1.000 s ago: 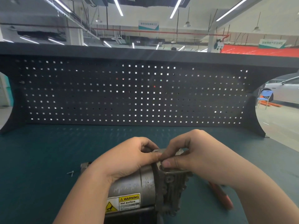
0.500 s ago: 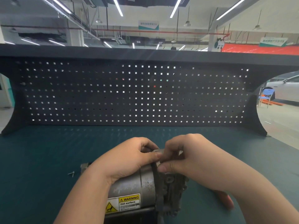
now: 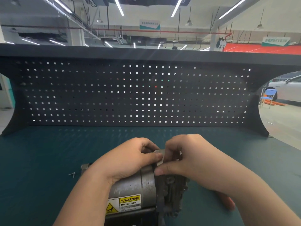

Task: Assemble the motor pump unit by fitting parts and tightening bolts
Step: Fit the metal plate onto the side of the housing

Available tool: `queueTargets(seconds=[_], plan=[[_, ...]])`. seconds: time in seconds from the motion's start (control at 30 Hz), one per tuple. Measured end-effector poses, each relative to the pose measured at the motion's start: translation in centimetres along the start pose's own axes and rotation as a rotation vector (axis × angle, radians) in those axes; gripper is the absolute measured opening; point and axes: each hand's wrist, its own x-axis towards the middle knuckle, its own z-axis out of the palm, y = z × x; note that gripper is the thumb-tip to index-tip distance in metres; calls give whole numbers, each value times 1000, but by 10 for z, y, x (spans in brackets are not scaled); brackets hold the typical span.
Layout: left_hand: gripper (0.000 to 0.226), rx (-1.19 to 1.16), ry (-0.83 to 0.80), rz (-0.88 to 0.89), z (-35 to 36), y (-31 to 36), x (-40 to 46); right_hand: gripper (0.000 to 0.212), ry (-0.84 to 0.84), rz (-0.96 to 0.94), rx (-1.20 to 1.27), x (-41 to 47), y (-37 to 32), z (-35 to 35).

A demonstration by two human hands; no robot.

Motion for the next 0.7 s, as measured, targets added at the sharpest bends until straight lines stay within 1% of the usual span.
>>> queueTargets(seconds=[0.03,0.07,0.13,0.17,0.2,0.33,0.4,0.47,0.53,0.57,0.7], plan=[[22,0,-2,3,0,0,0,33,-11,3,5,0,0,-1],[28,1,-4,5,0,1,-1,31,-38,3,24,-1,0,-3],[36,4,-8,10,0,2,-1,20,-104,-11,55,-3,1,-8],[38,6,-7,12,0,2,-1,14,-112,-22,54,-4,1,-10],[38,9,-6,12,0,1,-1,13,-99,-25,50,-4,2,-10],[36,3,-7,10,-1,1,-1,20,-26,5,33,-1,1,-3],[40,1,-8,9,-1,2,-2,21,-48,-1,39,-2,1,-4],[46,8,-12,12,-1,4,-2,19,-106,-31,46,-4,1,-8],[44,18,-10,8,-1,3,-2,12,-134,-47,38,-6,1,-12],[41,19,-6,3,-1,3,-2,12,-128,-46,32,-6,1,-13],[32,8,-5,4,-1,1,-2,25,-36,2,4,-1,1,-4]])
